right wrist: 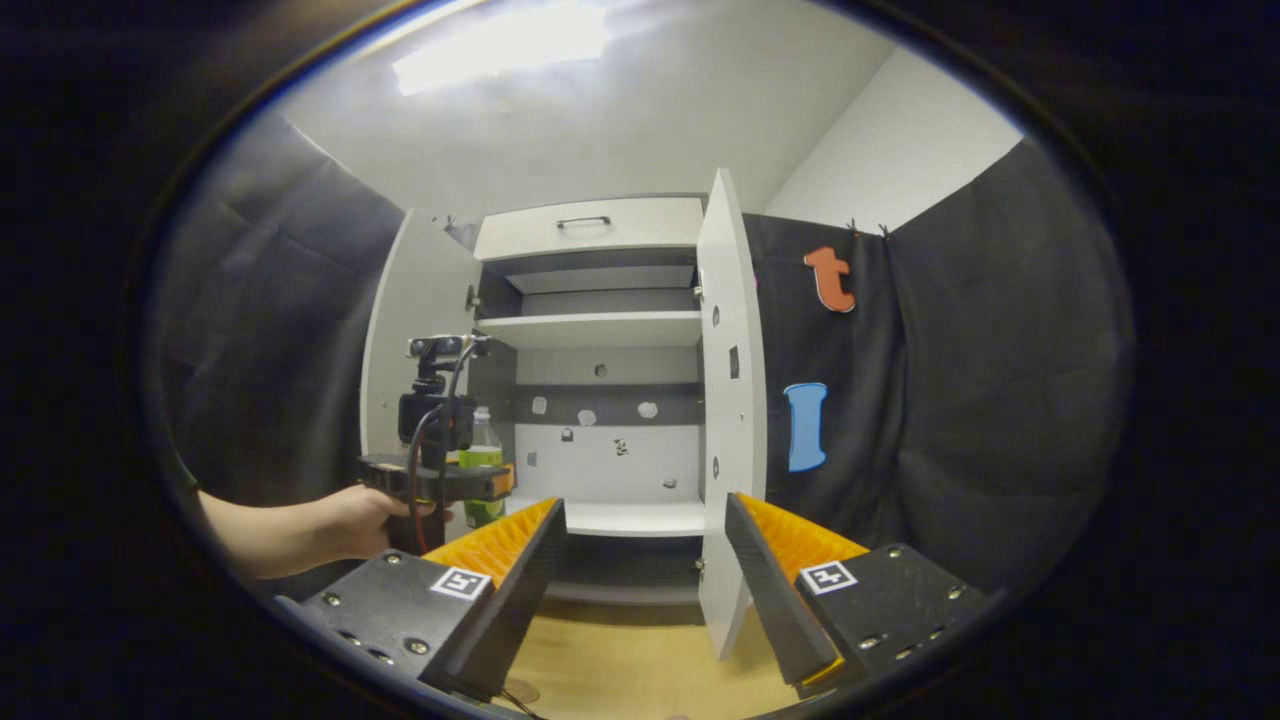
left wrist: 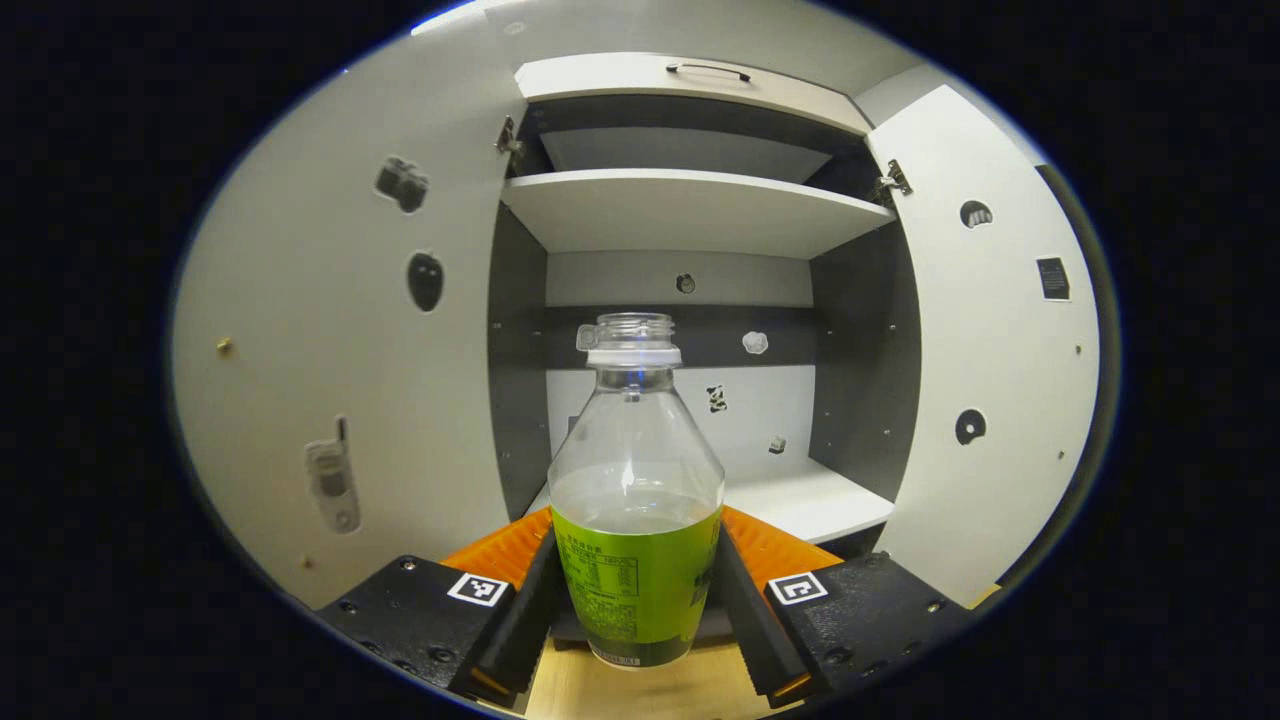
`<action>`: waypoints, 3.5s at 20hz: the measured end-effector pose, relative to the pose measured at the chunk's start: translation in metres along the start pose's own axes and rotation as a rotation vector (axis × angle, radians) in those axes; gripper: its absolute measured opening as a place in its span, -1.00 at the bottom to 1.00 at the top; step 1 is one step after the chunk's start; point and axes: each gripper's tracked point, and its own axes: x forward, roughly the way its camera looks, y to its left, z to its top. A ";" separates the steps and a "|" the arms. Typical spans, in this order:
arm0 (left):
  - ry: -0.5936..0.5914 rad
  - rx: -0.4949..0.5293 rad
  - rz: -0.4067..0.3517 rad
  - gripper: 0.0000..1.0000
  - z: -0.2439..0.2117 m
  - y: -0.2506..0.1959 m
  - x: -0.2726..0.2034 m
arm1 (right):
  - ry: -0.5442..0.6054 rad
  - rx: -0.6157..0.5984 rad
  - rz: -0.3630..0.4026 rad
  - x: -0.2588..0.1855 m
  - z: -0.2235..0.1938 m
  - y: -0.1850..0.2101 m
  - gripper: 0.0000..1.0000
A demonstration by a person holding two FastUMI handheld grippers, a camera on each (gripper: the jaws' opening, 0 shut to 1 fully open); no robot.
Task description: Grasp the bottle in the cabinet with the left hand and place it on the coaster, then close the right door with the right hand and the left door with the left hand.
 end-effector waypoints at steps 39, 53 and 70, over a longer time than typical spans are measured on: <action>0.278 0.000 -0.499 0.63 -0.363 -0.060 -0.144 | 0.040 0.044 -0.054 0.122 -0.041 0.063 0.94; 0.303 0.077 -0.546 1.00 -0.344 -0.057 -0.157 | 0.032 0.082 -0.082 0.114 -0.056 0.017 0.87; 0.086 0.064 -0.292 0.93 -0.119 -0.042 -0.175 | -0.002 0.077 -0.077 0.055 -0.014 -0.111 0.94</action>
